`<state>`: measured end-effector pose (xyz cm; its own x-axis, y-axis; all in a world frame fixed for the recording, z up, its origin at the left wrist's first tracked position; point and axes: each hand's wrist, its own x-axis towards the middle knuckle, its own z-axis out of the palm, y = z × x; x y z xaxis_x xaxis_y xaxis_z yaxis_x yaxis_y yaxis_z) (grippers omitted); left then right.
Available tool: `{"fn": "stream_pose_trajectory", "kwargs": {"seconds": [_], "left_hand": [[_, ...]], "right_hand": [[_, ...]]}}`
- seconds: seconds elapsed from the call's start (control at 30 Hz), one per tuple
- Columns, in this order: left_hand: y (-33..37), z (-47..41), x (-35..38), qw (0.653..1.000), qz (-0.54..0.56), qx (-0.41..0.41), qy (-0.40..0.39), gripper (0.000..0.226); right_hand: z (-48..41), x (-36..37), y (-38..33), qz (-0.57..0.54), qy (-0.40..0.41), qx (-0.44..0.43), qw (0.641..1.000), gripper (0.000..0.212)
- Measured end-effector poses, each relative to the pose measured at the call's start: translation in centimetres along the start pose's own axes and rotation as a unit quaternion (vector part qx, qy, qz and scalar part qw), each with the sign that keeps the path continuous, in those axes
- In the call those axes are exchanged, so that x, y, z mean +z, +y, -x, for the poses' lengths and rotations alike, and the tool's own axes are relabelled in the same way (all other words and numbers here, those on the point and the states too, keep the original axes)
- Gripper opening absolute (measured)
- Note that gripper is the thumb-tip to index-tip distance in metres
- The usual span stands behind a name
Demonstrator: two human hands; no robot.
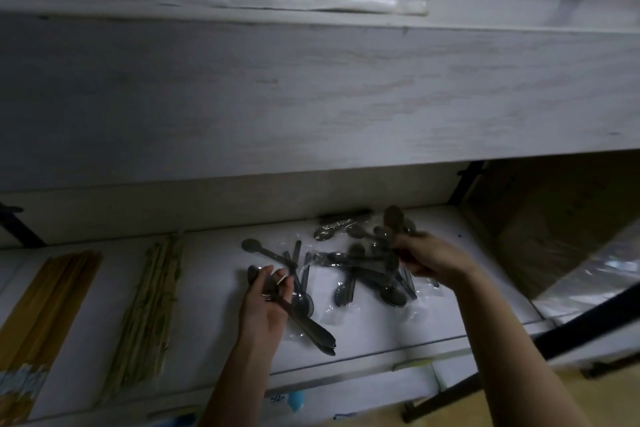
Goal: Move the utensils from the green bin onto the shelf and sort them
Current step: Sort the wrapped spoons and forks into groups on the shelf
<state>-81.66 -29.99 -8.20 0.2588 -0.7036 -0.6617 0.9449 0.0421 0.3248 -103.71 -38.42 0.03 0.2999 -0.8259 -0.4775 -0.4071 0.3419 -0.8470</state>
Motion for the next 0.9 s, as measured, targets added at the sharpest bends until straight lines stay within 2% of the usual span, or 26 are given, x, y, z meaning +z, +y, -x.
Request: {"fn": "stream_pose_trajectory", "kwargs": {"seconds": [0.13,0.27,0.5,0.7,0.77,0.83,0.9], "left_hand": [[-0.9,1.0,0.4,0.999,-0.034,-0.032,-0.019,0.018],[-1.4,1.4,0.5,0.996,-0.057,-0.051,-0.038,0.024],[-1.4,0.8,-1.0,0.992,-0.079,-0.060,-0.073,0.052],[-0.9,1.5,-1.0,0.995,-0.061,-0.050,-0.056,0.049],[-0.9,1.6,-1.2,0.995,-0.078,-0.028,-0.048,0.036],[-0.8,1.7,-1.2,0.995,-0.088,-0.008,-0.037,0.021],[-0.7,1.7,-1.3,0.995,-0.089,-0.009,-0.035,0.021]], "right_hand": [[3.9,3.4,0.9,0.006,-0.067,-0.069,0.995,0.028],[4.1,8.2,3.0,0.018,-0.171,-0.057,0.983,0.023],[3.2,10.8,4.1,0.042,-0.194,-0.064,0.978,0.031],[3.1,12.0,3.4,0.094,-0.193,-0.050,0.976,0.035],[3.2,12.3,3.2,0.112,-0.192,-0.050,0.974,0.036],[3.3,12.6,3.1,0.158,-0.188,-0.073,0.967,0.033],[3.3,12.8,3.1,0.224,-0.179,-0.117,0.951,0.031]]}}
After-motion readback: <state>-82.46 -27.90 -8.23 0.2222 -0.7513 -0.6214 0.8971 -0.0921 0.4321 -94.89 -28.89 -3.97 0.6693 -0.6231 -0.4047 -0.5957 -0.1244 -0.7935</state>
